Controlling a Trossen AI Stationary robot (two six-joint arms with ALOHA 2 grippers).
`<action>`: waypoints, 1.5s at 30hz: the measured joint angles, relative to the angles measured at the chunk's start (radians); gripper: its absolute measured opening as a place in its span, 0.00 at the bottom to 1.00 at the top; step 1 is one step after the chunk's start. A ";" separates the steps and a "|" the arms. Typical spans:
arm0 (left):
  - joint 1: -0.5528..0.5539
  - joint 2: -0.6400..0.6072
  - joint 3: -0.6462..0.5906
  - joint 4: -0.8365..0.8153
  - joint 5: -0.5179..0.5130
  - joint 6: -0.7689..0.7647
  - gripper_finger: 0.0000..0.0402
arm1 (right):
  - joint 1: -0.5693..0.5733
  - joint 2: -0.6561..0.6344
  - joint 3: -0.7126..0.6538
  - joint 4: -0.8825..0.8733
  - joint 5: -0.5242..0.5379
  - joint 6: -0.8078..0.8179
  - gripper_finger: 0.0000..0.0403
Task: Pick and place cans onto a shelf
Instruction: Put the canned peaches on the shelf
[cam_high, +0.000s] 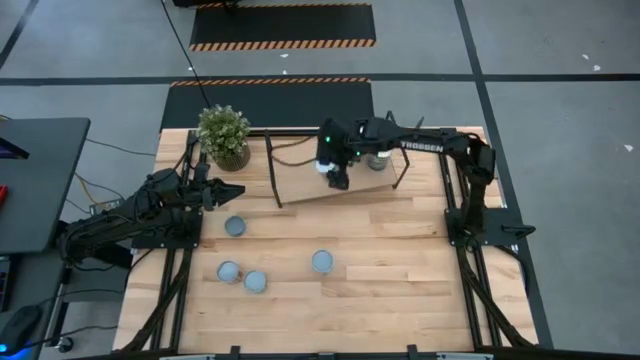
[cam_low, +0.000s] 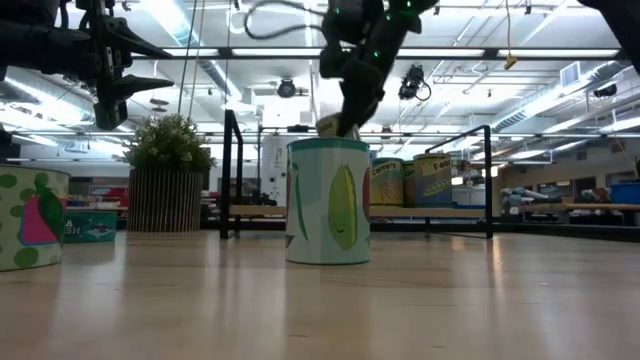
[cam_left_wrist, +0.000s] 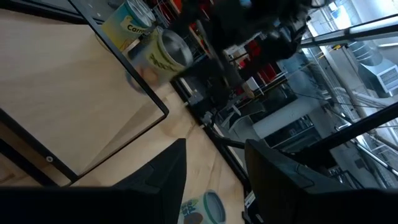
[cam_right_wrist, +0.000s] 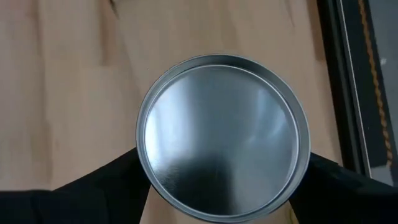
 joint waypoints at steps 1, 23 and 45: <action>0.000 0.000 0.000 0.000 0.000 0.000 0.42 | -0.016 0.000 -0.010 0.007 -0.007 -0.002 0.79; 0.000 0.000 0.000 0.002 0.000 -0.012 0.42 | -0.094 -0.048 -0.255 0.112 0.014 -0.014 0.88; 0.000 0.000 0.000 0.007 0.000 -0.012 0.42 | -0.004 -0.193 -0.252 0.108 0.204 -0.118 0.92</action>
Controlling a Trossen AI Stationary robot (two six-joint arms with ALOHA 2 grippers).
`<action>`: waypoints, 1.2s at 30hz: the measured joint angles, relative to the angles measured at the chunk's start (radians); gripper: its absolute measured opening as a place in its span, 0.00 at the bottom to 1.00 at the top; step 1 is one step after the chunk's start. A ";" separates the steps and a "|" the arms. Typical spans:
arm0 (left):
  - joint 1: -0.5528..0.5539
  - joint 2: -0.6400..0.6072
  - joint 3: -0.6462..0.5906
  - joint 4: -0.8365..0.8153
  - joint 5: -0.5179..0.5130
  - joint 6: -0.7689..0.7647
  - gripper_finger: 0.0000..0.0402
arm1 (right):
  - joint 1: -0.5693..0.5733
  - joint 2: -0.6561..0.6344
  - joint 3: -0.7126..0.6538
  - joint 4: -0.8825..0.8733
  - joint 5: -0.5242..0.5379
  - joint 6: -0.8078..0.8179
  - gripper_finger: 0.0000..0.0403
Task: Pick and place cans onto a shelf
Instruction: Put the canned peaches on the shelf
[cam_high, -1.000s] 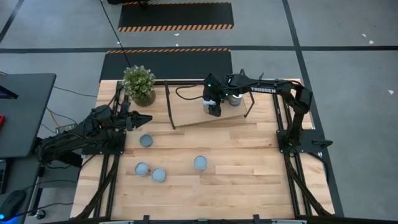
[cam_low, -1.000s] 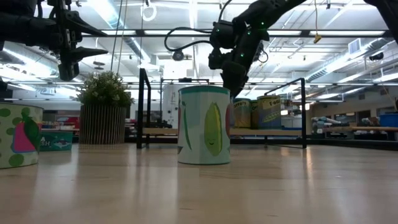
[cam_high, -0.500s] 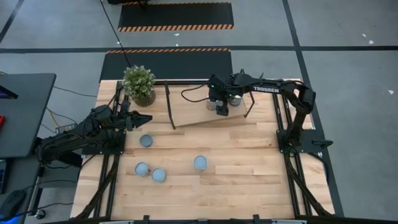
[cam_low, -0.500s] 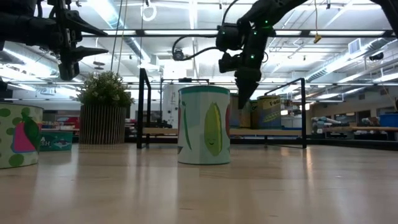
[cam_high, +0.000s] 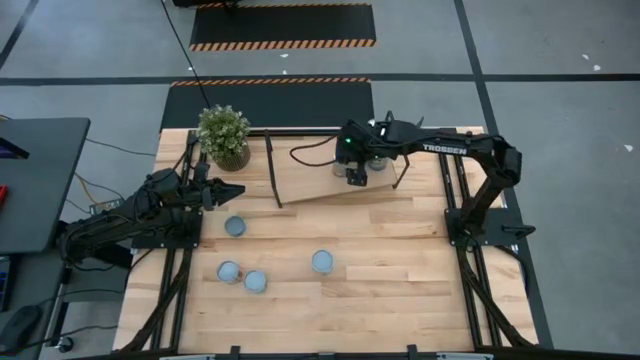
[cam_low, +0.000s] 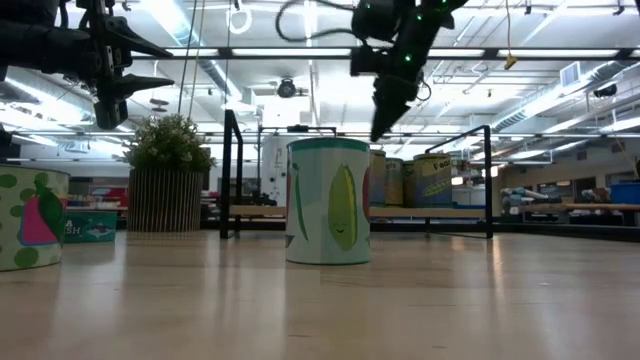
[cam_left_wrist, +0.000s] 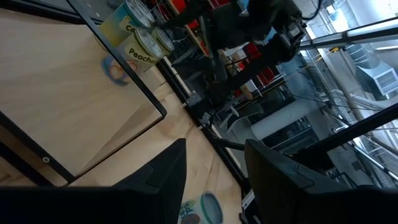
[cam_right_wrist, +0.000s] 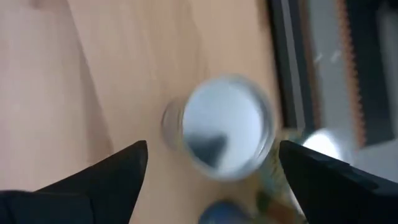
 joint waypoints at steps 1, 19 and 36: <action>0.000 0.000 0.000 0.000 0.000 0.000 0.42 | 0.009 0.001 0.000 0.030 0.017 -0.027 0.92; 0.000 0.000 0.000 0.007 0.000 -0.003 0.42 | 0.052 0.137 0.000 0.092 0.235 -0.117 0.90; 0.000 0.000 0.000 0.008 0.000 0.000 0.42 | 0.121 0.104 0.001 0.116 0.346 -0.113 0.87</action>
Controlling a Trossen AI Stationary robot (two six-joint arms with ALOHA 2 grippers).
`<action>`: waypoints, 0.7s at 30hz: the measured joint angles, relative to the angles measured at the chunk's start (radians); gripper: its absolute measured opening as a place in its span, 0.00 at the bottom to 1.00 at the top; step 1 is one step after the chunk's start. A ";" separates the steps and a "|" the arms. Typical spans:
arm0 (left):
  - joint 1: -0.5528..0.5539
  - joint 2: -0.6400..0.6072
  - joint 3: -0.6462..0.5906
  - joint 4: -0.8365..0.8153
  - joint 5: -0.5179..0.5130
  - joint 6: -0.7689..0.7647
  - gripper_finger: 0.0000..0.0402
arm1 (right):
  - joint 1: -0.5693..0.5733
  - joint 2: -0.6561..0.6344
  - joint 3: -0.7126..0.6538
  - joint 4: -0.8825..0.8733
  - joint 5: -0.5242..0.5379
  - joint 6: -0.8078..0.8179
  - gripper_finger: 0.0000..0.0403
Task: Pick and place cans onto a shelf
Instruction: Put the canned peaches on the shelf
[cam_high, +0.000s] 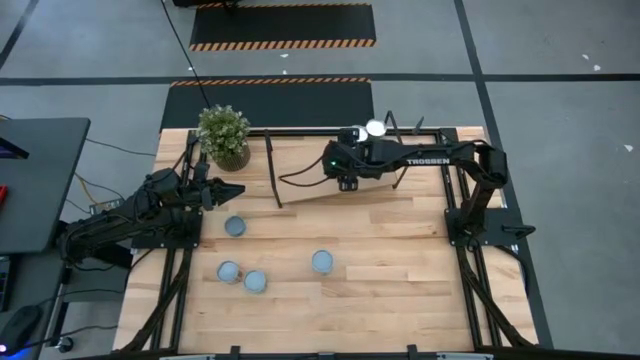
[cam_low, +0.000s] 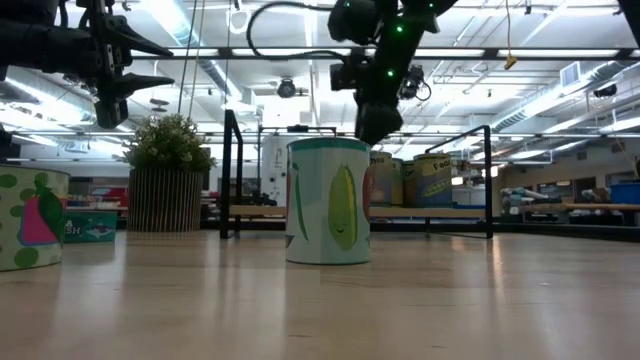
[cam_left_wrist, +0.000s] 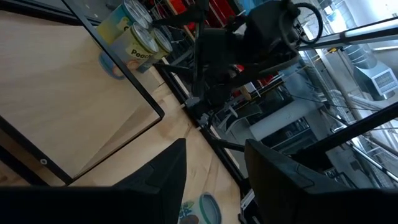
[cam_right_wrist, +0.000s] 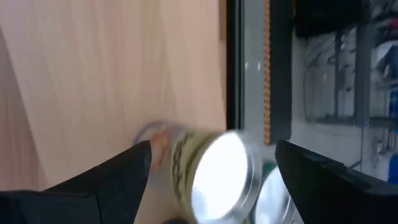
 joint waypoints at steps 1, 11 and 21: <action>0.000 0.000 0.000 0.001 0.000 0.000 0.42 | 0.003 0.000 0.000 0.033 -0.008 -0.019 0.87; 0.000 0.000 0.000 0.000 0.000 0.000 0.42 | -0.054 0.003 -0.028 0.329 -0.057 -0.155 0.87; 0.000 0.000 0.000 0.000 0.000 -0.001 0.42 | -0.065 0.004 -0.046 0.252 -0.022 -0.127 0.87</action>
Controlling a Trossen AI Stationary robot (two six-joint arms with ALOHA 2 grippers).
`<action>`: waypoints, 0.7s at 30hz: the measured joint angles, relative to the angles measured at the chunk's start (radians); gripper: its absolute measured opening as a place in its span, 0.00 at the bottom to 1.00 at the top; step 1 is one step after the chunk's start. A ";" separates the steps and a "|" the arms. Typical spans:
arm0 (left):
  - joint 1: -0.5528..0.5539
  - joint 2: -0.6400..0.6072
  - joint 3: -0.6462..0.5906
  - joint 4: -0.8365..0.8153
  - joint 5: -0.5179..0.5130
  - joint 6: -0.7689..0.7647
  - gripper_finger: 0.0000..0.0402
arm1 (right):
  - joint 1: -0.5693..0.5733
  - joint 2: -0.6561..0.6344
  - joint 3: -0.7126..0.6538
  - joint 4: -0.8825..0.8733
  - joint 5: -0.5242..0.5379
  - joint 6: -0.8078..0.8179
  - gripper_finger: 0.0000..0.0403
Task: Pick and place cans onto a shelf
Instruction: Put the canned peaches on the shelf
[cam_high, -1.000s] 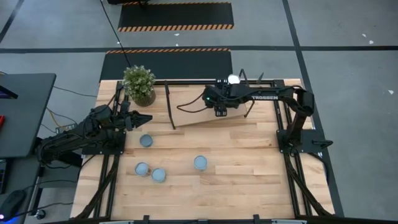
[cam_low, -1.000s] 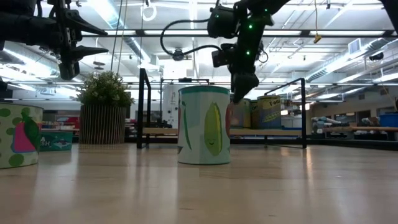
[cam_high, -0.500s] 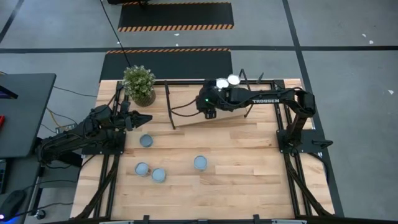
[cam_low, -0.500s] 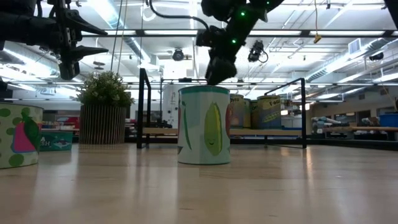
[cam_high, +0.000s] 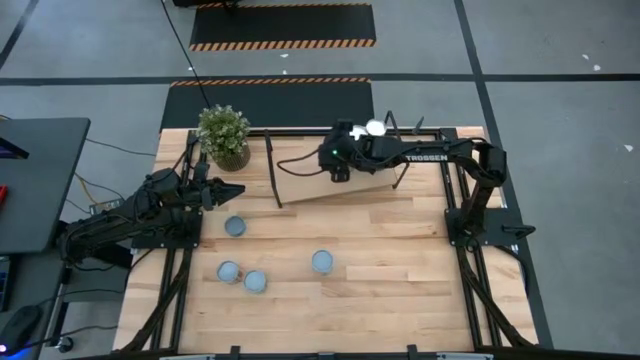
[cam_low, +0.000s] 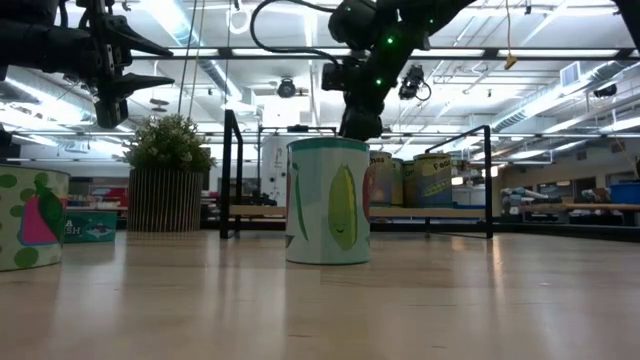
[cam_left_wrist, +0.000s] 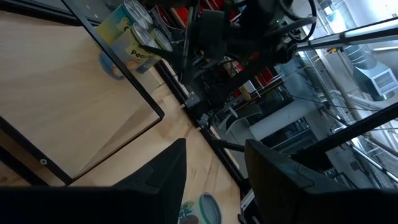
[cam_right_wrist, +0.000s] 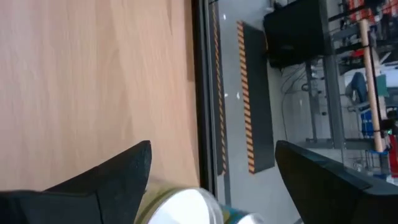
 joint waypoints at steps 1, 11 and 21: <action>0.000 0.000 0.000 0.000 0.000 0.000 0.42 | 0.000 0.000 0.000 -0.015 0.001 0.013 0.87; 0.000 0.000 0.000 0.000 0.000 0.000 0.42 | 0.025 0.000 0.000 -0.167 0.103 0.065 0.87; 0.000 0.000 0.000 0.000 0.000 0.000 0.42 | 0.087 -0.003 0.025 -0.353 0.106 0.228 0.87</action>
